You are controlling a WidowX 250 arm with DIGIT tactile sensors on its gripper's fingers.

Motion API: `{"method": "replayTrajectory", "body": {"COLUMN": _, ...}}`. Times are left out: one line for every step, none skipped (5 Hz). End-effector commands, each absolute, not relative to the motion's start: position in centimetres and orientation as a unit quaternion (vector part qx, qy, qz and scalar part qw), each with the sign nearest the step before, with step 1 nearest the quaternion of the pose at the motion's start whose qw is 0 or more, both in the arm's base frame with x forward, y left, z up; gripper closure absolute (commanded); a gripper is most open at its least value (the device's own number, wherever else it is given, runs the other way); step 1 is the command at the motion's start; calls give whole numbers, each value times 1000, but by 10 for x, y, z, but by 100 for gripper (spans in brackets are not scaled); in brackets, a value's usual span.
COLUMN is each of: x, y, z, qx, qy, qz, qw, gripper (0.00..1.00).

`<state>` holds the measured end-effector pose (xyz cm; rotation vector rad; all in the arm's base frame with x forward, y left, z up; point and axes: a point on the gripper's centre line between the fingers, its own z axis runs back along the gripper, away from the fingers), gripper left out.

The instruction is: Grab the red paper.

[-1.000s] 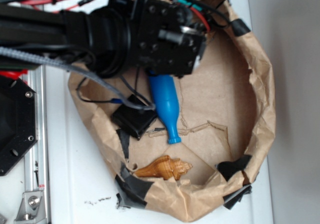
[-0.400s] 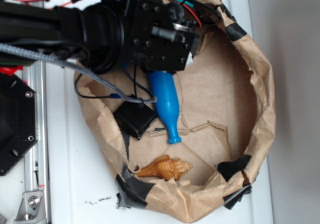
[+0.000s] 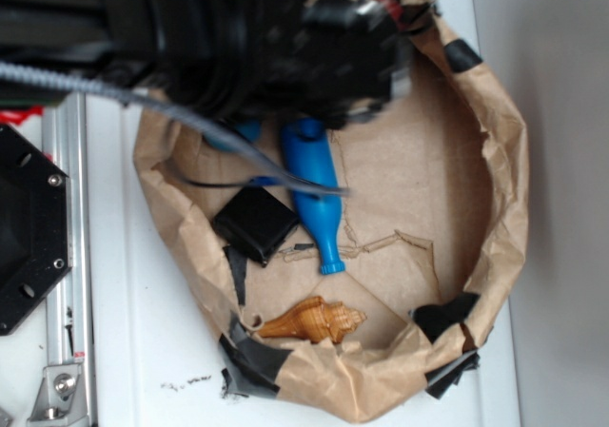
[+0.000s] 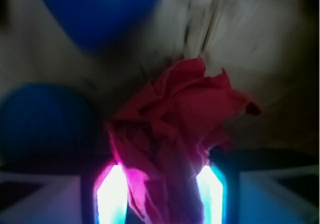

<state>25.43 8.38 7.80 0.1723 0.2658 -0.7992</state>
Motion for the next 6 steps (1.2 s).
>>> {"method": "replayTrajectory", "body": {"x": 279, "y": 22, "z": 159, "qx": -20, "qy": 49, "qz": -384, "qw": 922, "gripper": 100}}
{"method": "replayTrajectory", "body": {"x": 262, "y": 19, "z": 167, "qx": 4, "qy": 14, "qz": -371, "qw": 929, "gripper": 100}}
{"method": "replayTrajectory", "body": {"x": 257, "y": 10, "z": 168, "qx": -1, "qy": -2, "qz": -362, "qw": 932, "gripper": 100}}
{"method": "replayTrajectory", "body": {"x": 255, "y": 1, "z": 164, "qx": 41, "qy": 1, "qz": -301, "qw": 953, "gripper": 87}}
{"method": "replayTrajectory", "body": {"x": 250, "y": 4, "z": 163, "qx": 68, "qy": 1, "qz": -269, "qw": 961, "gripper": 55}}
{"method": "replayTrajectory", "body": {"x": 247, "y": 8, "z": 162, "qx": 60, "qy": 13, "qz": -249, "qw": 966, "gripper": 68}}
